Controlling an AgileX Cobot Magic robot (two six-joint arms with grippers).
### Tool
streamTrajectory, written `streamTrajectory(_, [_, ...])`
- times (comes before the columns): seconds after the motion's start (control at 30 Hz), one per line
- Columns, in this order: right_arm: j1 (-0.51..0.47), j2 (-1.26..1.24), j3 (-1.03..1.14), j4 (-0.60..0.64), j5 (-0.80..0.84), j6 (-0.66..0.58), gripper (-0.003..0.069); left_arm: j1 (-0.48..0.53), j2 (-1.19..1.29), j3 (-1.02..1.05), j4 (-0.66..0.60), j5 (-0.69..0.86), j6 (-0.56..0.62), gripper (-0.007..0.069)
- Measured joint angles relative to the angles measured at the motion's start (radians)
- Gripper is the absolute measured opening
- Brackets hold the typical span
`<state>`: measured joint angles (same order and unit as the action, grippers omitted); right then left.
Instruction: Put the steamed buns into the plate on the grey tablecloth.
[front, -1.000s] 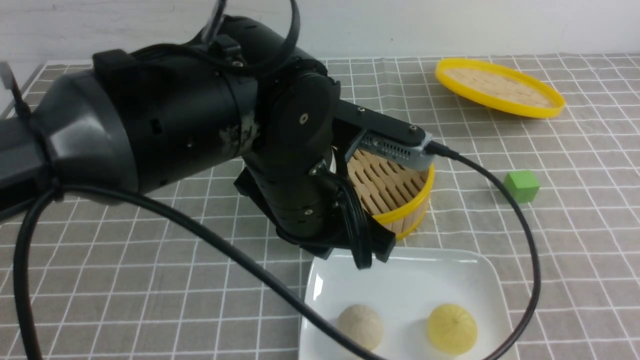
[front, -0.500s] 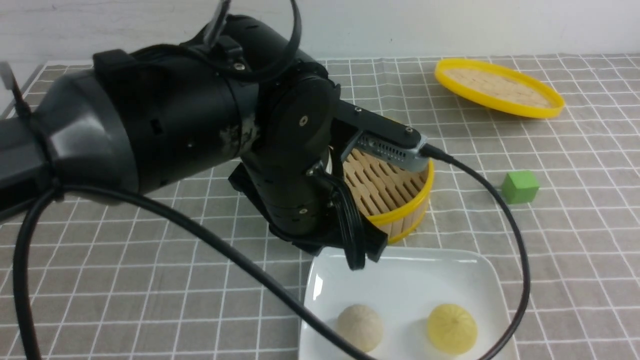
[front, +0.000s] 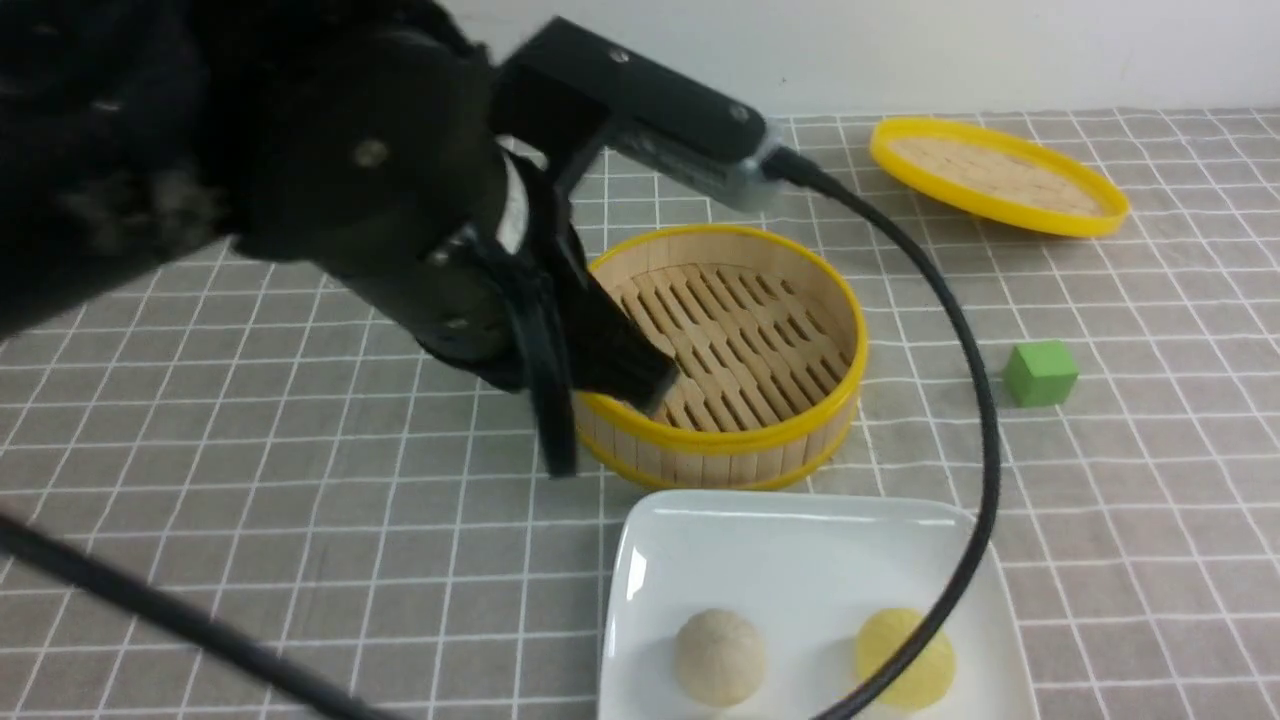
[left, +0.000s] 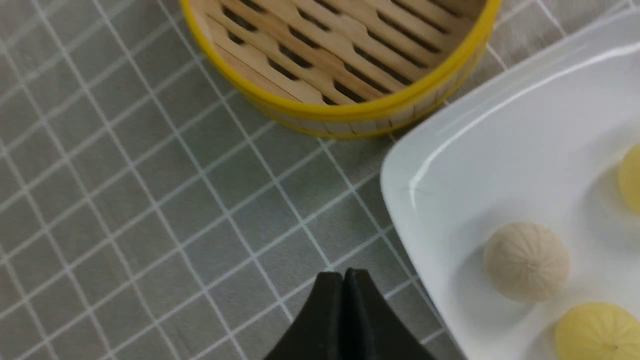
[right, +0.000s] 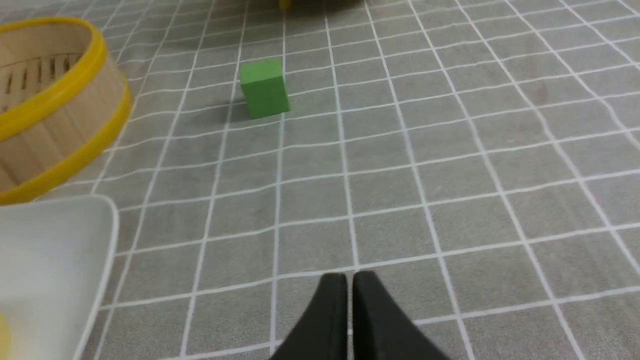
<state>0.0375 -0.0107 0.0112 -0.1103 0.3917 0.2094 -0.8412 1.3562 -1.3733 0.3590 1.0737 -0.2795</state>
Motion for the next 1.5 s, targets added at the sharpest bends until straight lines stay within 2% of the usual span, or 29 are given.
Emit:
streamTrajectory(0.27, [-0.005, 0.000, 0.001, -0.007, -0.002, 0.000, 0.0046, 0.000, -0.229, 0.038, 0.060, 0.157, -0.012, 0.0015])
streamTrajectory(0.43, [-0.005, 0.000, 0.001, -0.007, -0.002, 0.000, 0.0052, 0.000, -0.417, 0.244, 0.061, 0.127, -0.134, 0.0015])
streamTrajectory(0.57, [-0.005, 0.000, 0.001, -0.007, -0.002, 0.000, 0.0055, 0.000, -0.588, 0.501, 0.053, -0.092, -0.287, 0.0017])
streamTrajectory(0.6, [-0.005, 0.000, 0.001, -0.007, -0.002, 0.000, 0.0057, 0.000, -0.606, 0.528, 0.053, -0.108, -0.305, 0.0017])
streamTrajectory(0.77, [-0.005, 0.000, 0.001, -0.007, -0.002, 0.000, 0.0065, 0.000, -0.789, 0.829, 0.057, -0.601, -0.570, 0.0020])
streamTrajectory(0.8, [-0.005, 0.000, 0.001, -0.007, -0.002, 0.000, 0.0067, 0.000, -0.793, 0.835, 0.057, -0.614, -0.577, 0.0020])
streamTrajectory(0.87, [-0.005, 0.000, 0.001, -0.007, -0.002, 0.000, 0.0071, 0.000, -0.824, 0.903, 0.062, -0.750, -0.646, 0.0021])
streamTrajectory(0.93, [-0.005, 0.000, 0.001, -0.007, -0.002, 0.000, 0.0074, 0.000, -0.828, 0.927, 0.064, -0.791, -0.664, 0.0023])
streamTrajectory(1.03, [-0.005, 0.000, 0.001, -0.007, -0.002, 0.000, 0.0078, 0.000, -0.828, 0.959, 0.065, -0.796, -0.678, 0.0028])
streamTrajectory(1.4, [-0.005, 0.000, 0.001, -0.007, -0.002, 0.000, 0.0095, 0.000, -0.828, 0.965, 0.110, -0.651, -0.681, 0.0037])
streamTrajectory(1.5, [-0.005, 0.000, 0.001, -0.007, -0.002, 0.000, 0.0099, 0.039, -0.844, 0.968, 0.102, -0.616, -0.670, 0.0040])
